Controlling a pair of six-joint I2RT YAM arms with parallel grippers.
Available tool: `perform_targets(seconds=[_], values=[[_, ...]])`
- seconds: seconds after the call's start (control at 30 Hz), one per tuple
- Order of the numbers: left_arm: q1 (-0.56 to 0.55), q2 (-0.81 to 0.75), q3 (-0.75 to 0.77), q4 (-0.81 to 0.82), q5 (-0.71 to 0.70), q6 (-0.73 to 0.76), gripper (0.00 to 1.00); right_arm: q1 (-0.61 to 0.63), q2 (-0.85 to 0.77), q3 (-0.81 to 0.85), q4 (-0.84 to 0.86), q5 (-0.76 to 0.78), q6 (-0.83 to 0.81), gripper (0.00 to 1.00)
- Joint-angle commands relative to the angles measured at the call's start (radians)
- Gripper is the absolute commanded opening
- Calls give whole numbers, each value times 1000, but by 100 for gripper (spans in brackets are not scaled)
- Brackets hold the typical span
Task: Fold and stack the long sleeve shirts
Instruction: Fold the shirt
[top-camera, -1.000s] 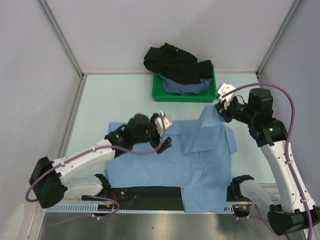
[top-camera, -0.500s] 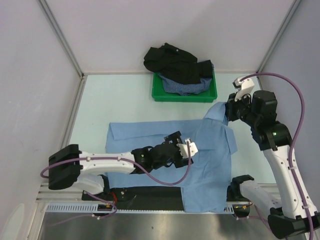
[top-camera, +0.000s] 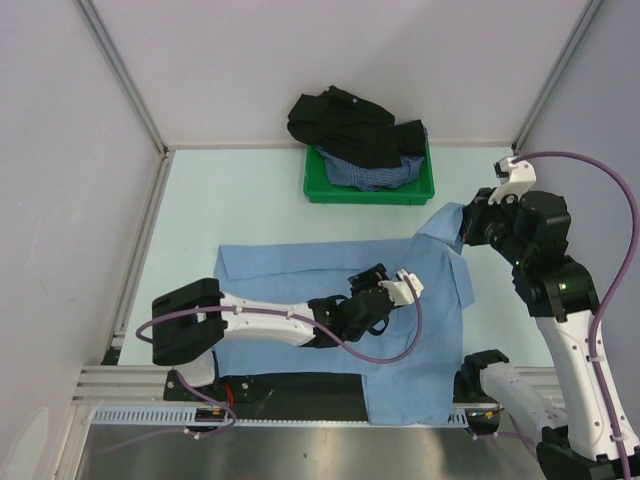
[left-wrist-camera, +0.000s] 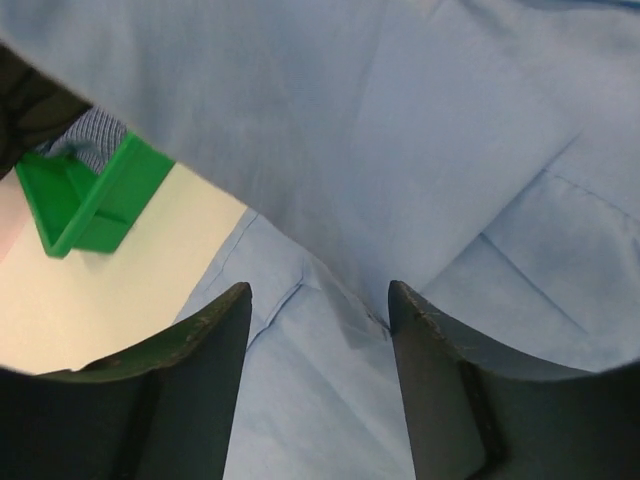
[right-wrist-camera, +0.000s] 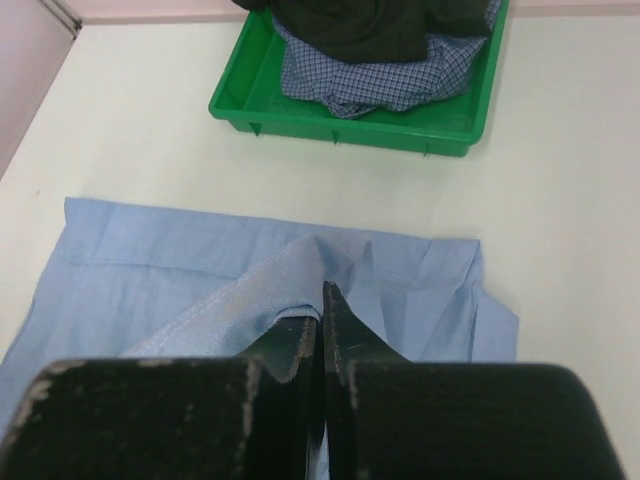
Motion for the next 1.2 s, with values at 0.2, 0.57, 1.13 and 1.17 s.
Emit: perform_targets(seconds=[0.2, 0.57, 1.13, 1.17], values=[[59, -48, -35, -75, 109, -40, 10, 3, -44, 28, -3, 33, 32, 0], [144, -130, -62, -262, 882, 190, 0, 2, -30, 38, -3, -36, -21, 0], [242, -715, -185, -506, 828, 218, 82, 64, -32, -168, -42, -142, -41, 0], [248, -788, -188, -494, 724, 186, 97, 78, 0, -180, -19, -139, -41, 0]])
